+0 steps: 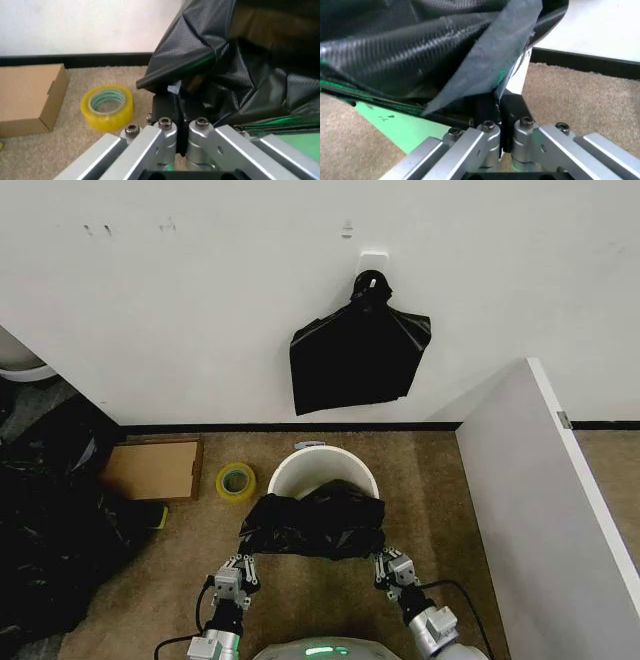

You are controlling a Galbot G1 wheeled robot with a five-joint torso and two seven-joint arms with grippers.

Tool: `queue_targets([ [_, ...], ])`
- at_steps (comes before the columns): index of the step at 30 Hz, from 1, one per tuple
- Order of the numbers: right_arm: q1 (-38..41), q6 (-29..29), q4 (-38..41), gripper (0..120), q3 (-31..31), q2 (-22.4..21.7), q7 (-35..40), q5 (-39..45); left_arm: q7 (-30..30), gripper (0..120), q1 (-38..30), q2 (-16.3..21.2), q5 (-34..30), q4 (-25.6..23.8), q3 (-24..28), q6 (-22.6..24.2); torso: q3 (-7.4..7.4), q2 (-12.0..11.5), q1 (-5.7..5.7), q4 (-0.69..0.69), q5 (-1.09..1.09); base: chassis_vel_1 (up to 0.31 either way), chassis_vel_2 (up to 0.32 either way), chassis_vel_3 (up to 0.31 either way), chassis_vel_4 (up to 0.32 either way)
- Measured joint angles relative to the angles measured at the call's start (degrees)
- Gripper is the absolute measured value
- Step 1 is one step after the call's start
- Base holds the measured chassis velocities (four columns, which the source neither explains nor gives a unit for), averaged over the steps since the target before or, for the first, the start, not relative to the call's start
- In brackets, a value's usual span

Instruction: Place the garbage bag over the trash bin.

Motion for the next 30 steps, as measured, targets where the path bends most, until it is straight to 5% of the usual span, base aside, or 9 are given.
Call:
queue_targets([
  [15, 0.4, 1.9, -0.2, 0, 1.0, 0.4, -2.0, 0.6, 0.7, 0, 0.1, -1.0, -0.8, -0.4, 0.1, 1.5, 0.00, 0.0, 0.00, 0.00, 0.00, 0.000, 0.000, 0.000, 0.000],
  [20, -2.4, 1.9, 3.1, 14, 2.5, -2.1, -2.9, -0.7, 0.5, 6, 0.9, -0.1, -1.3, -2.5, -0.4, 2.3, 0.00, 0.0, 0.00, 0.00, 0.00, 0.000, 0.000, 0.000, 0.000],
  [30, -10.9, 1.4, 9.9, 51, 5.3, -9.3, -2.3, -7.3, -0.2, 43, 3.6, 3.0, 0.0, -7.8, -1.3, 7.4, 0.00, 0.0, 0.00, 0.00, 0.01, 0.000, 0.000, 0.000, 0.000],
])
